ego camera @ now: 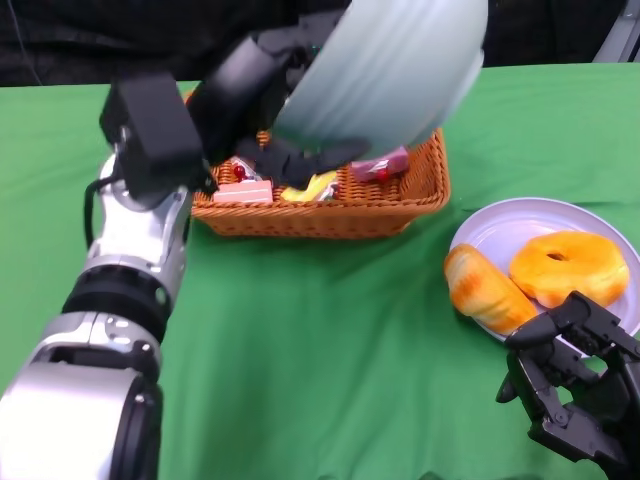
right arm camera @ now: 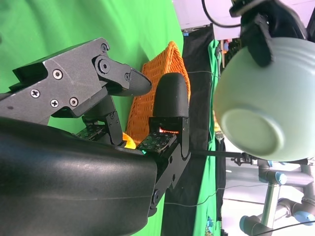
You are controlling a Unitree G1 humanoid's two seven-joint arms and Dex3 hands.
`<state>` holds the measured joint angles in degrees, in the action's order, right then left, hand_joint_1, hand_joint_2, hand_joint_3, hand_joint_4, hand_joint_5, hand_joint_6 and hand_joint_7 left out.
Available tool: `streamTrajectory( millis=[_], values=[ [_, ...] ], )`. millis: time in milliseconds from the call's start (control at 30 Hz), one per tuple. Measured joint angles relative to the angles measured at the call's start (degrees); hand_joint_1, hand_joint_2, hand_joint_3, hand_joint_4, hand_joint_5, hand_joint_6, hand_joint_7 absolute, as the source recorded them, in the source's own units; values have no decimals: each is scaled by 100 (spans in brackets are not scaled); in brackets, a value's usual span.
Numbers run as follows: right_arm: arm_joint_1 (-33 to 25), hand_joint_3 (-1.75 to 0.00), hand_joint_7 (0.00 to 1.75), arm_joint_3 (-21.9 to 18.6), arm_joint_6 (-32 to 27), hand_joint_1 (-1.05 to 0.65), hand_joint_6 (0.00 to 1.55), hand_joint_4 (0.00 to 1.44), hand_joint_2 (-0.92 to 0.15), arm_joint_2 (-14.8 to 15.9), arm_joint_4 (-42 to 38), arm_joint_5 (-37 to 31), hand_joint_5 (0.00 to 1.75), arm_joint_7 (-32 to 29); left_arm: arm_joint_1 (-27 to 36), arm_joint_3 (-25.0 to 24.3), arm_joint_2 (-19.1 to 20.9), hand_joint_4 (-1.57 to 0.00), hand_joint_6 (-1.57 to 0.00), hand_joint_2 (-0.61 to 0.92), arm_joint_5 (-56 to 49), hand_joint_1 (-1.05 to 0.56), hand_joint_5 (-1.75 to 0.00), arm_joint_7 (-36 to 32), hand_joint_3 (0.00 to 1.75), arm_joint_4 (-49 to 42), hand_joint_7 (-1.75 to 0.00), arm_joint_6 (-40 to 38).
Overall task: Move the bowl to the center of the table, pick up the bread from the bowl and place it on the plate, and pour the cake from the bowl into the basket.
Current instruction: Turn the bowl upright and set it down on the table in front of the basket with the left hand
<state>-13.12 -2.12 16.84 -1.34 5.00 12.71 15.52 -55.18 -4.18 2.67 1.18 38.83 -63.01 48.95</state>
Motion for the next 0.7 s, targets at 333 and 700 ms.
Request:
streamTrajectory(
  millis=[333,700],
  values=[
    [18,-80,132,6,1,-13,60,64,-70,0,-11,-11,164,0,389,589,714,-78,-75,49,-1682,-12,-169,-1701,124,52,-146,2163],
    [3,-78,132,24,6,-14,59,63,-71,0,-10,-42,164,-12,1083,844,1764,-76,-79,56,-4550,-16,-174,-4519,95,587,-137,3244]
  ],
)
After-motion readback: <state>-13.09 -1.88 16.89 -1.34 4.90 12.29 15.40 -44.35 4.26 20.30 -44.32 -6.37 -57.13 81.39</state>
